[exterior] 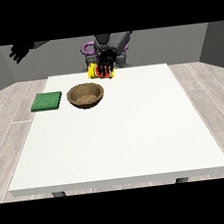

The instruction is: Pick the cup and pour the ball into the bowl, then pick the bowl and place it on the pad

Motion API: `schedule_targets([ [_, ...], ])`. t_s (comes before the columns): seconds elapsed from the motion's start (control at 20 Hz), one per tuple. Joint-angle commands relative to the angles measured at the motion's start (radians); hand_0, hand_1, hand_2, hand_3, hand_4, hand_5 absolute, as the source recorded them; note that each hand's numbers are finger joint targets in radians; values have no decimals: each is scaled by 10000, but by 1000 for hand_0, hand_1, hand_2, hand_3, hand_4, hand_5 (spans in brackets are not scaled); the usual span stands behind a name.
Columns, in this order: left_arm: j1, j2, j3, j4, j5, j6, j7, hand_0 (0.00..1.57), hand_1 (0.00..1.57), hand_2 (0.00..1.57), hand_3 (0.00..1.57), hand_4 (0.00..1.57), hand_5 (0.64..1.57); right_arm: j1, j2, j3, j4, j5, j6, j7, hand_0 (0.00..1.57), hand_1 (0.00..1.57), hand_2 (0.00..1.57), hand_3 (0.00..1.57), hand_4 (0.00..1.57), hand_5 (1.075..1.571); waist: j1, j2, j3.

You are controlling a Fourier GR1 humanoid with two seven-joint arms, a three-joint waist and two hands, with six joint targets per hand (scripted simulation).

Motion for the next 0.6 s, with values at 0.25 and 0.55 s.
schedule_targets([
  [0.25, -1762, -56, -1958, 339, -2335, -2593, 2379, 1396, 1396, 1571, 1571, 1038, 1571, -533, 221, 362, 508, 375, -273, 52, 0, 0, 0, 265, 691, 1554, -143, -382, -8],
  [0.55, -685, -57, -3277, -1382, -2716, -4260, 3051, 254, 254, 1235, 1557, 1077, 1570, -803, 527, 594, 843, 539, -107, -531, 0, 0, 0, 324, 690, 1553, -468, -64, -16],
])
